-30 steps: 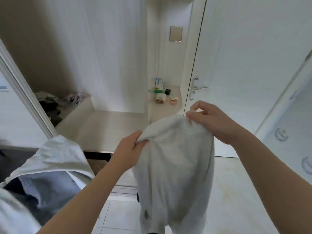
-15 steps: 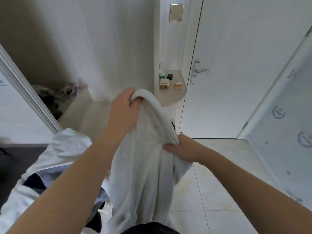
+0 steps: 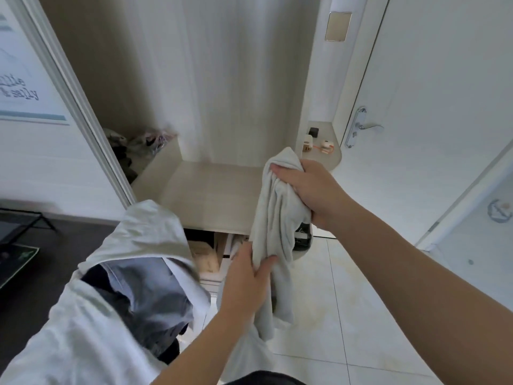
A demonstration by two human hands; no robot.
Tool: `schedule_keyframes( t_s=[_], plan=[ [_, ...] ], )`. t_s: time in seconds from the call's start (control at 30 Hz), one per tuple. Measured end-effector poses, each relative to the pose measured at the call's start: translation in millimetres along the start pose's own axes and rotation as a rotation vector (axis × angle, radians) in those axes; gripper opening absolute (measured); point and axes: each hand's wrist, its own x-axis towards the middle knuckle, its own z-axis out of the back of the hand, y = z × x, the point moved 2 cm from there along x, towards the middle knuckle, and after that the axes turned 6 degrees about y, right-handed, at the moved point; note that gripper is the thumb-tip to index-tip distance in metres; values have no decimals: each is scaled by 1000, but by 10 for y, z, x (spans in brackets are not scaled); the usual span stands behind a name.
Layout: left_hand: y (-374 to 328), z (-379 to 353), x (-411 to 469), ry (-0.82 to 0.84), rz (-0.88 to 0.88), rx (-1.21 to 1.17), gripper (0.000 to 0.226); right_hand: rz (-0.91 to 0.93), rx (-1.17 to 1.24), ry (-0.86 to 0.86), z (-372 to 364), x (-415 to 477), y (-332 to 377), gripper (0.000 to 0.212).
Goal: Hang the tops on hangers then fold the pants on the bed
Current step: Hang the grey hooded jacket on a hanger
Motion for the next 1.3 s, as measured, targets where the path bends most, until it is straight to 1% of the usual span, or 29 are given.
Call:
schedule_keyframes(
  t_s=[0.03, 0.07, 0.17, 0.2, 0.23, 0.27, 0.3, 0.33, 0.37, 0.4, 0.43, 0.47, 0.57, 0.6, 0.63, 0.7, 0.77, 0.83, 0.87, 0.9, 0.97, 1.0, 1.03, 1.07, 1.1, 1.17, 1.23, 1.27, 1.3],
  plan=[
    [62, 7, 49, 14, 31, 16, 19, 2, 31, -36, 50, 23, 15, 16],
    [117, 26, 102, 30, 58, 31, 16, 4, 60, -81, 121, 50, 23, 15],
    [199, 91, 234, 32, 108, -27, 25, -8, 147, -236, 413, 97, -31, 9],
    [182, 110, 263, 18, 117, -91, 27, -37, 132, -282, 506, 100, -74, 15],
    [147, 132, 291, 2, 123, -158, 30, -84, 52, -321, 596, 92, -155, 31],
    [88, 154, 325, -16, 123, -225, 32, -143, -138, -376, 669, 43, -240, 52],
    [4, 178, 362, -30, 119, -284, 30, -156, -371, -432, 710, -47, -323, 70],
    [-101, 190, 401, -27, 105, -339, 29, -98, -537, -464, 699, -167, -399, 77],
    [-223, 193, 437, -11, 82, -388, 28, -1, -607, -439, 646, -308, -486, 71],
    [-353, 187, 462, 8, 51, -429, 28, 61, -575, -366, 576, -453, -616, 58],
    [-485, 183, 472, 22, 19, -455, 29, 44, -537, -276, 495, -599, -782, 48],
    [-601, 178, 474, 37, -5, -481, 30, -19, -530, -190, 410, -736, -961, 46],
    [-811, 164, 518, 87, 13, -632, 28, -271, -589, 24, 197, -1036, -1555, 65],
    [-854, 167, 535, 97, 31, -672, 26, -339, -605, 49, 149, -1076, -1717, 65],
    [-877, 170, 556, 104, 45, -693, 25, -383, -613, 48, 127, -1076, -1837, 56],
    [-905, 195, 594, 88, 68, -708, 29, -413, -661, 1, 143, -1012, -1908, 31],
    [-890, 285, 635, 37, 102, -709, 34, -393, -675, -28, 183, -931, -1852, 31],
    [-807, 404, 695, 4, 171, -656, 27, -349, -650, -30, 202, -854, -1734, 34],
    [-750, 461, 715, 20, 203, -589, 23, -320, -633, -29, 207, -822, -1656, 33],
    [-692, 493, 722, 50, 221, -496, 24, -292, -595, -33, 217, -787, -1572, 30],
    [-545, 494, 655, 66, 212, -273, 46, -250, -450, -55, 219, -701, -1385, 25],
    [-501, 474, 555, 27, 175, -182, 60, -232, -379, -75, 216, -651, -1282, 26],
    [-471, 449, 418, -27, 116, -119, 68, -218, -320, -92, 211, -595, -1181, 28],
    [-424, 410, 269, -67, 40, -80, 71, -207, -265, -100, 204, -543, -1085, 30],
    [-355, 352, 122, -52, -11, -73, 69, -198, -212, -101, 195, -494, -1001, 31],
    [-205, 186, -124, 105, 11, -110, 72, -192, -93, -97, 174, -417, -857, 33],
    [-48, -10, -268, 233, 81, -36, 88, -191, 39, -100, 170, -355, -729, 35],
    [6, -95, -281, 244, 111, 18, 95, -188, 106, -96, 170, -331, -672, 35],
    [30, -155, -259, 234, 131, 31, 94, -182, 164, -86, 169, -308, -626, 33]
  ],
)
